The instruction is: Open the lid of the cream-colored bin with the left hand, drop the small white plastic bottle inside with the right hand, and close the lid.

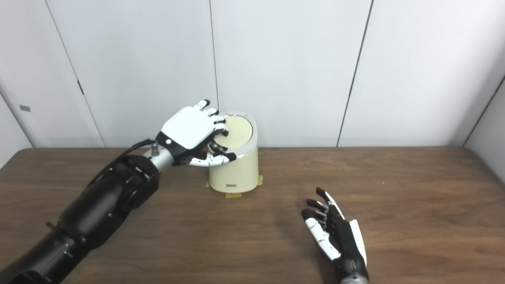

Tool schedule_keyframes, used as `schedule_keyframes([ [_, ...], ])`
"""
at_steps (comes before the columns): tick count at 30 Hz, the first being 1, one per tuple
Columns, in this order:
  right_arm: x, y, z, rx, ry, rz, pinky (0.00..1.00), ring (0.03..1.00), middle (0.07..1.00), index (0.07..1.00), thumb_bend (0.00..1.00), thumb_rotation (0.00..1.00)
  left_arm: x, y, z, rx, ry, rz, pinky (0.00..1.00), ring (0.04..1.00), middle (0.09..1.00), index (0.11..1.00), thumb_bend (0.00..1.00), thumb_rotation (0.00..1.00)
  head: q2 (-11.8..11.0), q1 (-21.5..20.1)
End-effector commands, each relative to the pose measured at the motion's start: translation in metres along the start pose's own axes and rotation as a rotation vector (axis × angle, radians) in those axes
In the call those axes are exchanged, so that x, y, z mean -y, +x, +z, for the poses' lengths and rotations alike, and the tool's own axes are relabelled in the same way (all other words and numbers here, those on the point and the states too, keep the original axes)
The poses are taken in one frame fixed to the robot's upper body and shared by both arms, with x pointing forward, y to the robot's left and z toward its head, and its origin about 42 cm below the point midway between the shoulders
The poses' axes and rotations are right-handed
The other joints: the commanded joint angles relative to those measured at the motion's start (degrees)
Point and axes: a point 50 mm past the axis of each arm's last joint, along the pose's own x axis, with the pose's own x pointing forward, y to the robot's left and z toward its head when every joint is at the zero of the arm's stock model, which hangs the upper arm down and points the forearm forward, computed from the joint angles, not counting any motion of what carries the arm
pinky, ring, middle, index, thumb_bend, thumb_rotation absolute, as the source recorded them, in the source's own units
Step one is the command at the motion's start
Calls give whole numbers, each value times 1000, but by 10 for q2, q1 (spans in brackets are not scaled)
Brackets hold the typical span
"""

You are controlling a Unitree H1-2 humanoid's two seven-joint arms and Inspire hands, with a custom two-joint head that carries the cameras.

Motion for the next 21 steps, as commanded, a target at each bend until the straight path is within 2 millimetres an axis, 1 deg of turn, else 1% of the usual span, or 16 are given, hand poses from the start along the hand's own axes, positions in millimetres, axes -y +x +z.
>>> schedule_keyframes([
  [1,1,3,8,28,-10,-1,675,744,800,898,529,718,-12,2,-2,27,-4,7,937,881,821,692,460,1000,1,-1],
  [3,1,3,8,26,-8,1,678,749,801,899,528,720,-21,2,-5,22,-23,33,916,870,809,693,469,1000,0,-1],
  [8,1,4,7,26,-6,3,688,754,801,901,527,710,-35,0,-10,-6,-77,82,894,856,802,719,469,1000,-1,1],
  [12,0,6,7,27,-10,5,676,753,798,899,527,717,-43,-4,-15,-21,-116,133,852,837,810,791,446,909,-3,3],
  [15,0,7,7,31,-11,9,677,751,797,896,522,709,-48,-9,-18,-28,-140,193,824,839,821,828,445,876,-5,3],
  [17,-1,8,7,33,-14,10,678,748,797,898,535,725,-52,-14,-21,-41,-183,233,798,846,835,849,435,859,-6,2],
  [19,-1,10,7,35,-13,9,675,736,793,898,526,727,-53,-22,-23,-71,-255,268,779,855,851,863,445,868,-7,4],
  [21,-1,11,8,35,-13,8,669,734,793,898,522,725,-55,-32,-23,-102,-318,284,765,856,861,876,452,905,-8,6],
])
